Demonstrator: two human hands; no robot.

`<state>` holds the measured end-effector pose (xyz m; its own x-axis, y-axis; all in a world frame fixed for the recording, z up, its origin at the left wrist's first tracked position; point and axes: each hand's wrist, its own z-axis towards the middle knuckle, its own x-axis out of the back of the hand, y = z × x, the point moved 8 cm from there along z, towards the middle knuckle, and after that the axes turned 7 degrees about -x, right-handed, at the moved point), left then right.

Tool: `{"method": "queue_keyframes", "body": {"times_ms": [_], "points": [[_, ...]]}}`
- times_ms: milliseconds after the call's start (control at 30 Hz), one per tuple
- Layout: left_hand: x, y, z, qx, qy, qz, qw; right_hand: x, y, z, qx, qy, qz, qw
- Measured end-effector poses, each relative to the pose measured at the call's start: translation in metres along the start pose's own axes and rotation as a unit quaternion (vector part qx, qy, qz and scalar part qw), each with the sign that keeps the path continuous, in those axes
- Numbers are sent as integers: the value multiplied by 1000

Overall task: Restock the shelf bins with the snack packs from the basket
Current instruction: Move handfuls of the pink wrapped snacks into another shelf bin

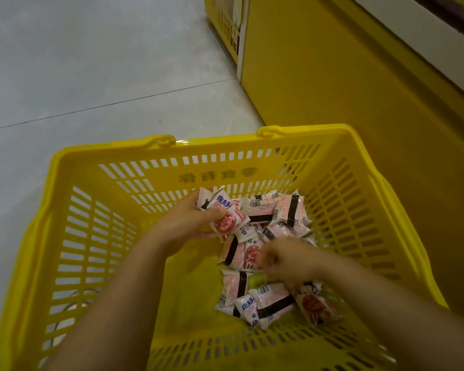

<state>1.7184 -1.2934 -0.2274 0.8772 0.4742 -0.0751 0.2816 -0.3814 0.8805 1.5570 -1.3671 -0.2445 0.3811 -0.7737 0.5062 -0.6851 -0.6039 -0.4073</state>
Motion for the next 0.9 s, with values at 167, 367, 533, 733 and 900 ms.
{"method": "queue_keyframes", "body": {"times_ms": [167, 367, 533, 733, 900], "points": [[-4, -4, -2, 23, -8, 0, 1000, -51, 10, 6, -68, -125, -73, 987], [-9, -2, 0, 16, -8, -25, 1000, -60, 10, 5, -48, -158, -104, 981], [-8, -1, 1, 15, 3, -79, 997, -61, 14, 4, -69, -153, -91, 982], [-3, 0, 4, 13, 24, -105, 994, -21, 6, -4, -34, -97, -53, 993], [-5, 1, 3, 11, 9, -112, 994, 54, -5, -19, 28, 17, 125, 992]]}}
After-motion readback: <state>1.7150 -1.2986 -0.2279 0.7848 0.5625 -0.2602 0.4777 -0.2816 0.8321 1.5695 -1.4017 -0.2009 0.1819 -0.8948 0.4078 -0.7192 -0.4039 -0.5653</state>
